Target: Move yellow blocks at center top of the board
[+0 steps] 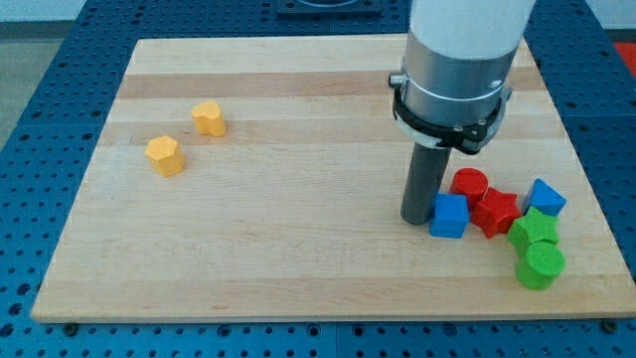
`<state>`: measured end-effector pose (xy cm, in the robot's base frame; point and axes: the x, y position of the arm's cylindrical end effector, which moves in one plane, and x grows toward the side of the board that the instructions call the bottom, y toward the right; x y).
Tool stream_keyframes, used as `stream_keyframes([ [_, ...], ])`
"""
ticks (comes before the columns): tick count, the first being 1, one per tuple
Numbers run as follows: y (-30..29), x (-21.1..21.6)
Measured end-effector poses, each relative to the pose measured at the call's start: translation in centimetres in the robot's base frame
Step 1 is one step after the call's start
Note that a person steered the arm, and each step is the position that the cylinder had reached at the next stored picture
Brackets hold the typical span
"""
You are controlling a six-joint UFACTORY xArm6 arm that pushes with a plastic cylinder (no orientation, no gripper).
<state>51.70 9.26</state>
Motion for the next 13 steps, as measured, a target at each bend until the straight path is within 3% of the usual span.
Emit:
stream_keyframes([
  [2, -0.2, 0.0],
  [6, -21.3, -0.9],
  [8, -28.6, -3.2],
  [11, -30.5, -8.4],
  [13, -36.0, -8.5],
])
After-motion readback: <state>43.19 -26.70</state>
